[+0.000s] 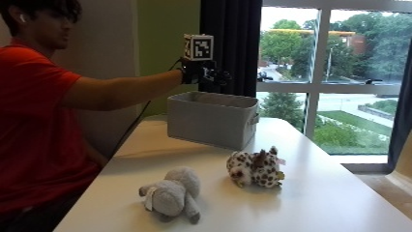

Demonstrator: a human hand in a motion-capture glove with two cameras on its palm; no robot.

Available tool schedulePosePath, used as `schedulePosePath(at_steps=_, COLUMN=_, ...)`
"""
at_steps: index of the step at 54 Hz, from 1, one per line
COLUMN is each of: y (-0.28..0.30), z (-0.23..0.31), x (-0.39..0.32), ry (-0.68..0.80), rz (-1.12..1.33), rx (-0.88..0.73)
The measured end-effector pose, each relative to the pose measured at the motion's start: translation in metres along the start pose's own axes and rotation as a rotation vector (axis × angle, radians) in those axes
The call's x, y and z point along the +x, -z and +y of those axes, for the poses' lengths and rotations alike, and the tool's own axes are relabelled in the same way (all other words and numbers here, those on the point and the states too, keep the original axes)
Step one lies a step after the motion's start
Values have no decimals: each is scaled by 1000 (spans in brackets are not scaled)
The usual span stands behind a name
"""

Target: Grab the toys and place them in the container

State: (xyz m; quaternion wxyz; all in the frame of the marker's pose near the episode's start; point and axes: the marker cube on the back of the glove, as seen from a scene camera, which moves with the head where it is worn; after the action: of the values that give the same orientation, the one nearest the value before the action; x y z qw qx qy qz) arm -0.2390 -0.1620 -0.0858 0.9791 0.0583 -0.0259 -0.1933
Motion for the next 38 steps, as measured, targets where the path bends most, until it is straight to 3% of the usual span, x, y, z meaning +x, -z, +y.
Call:
schedulePosePath(at_steps=13, y=11, z=31, x=63, ry=-30, rz=133, rx=-6)
schedulePosePath(at_steps=34, y=-7, z=99, x=177, ry=-133, rz=130, rx=5)
schedulePosePath(at_steps=38, y=-10, z=106, x=190, ry=-210, rz=125, rx=-18)
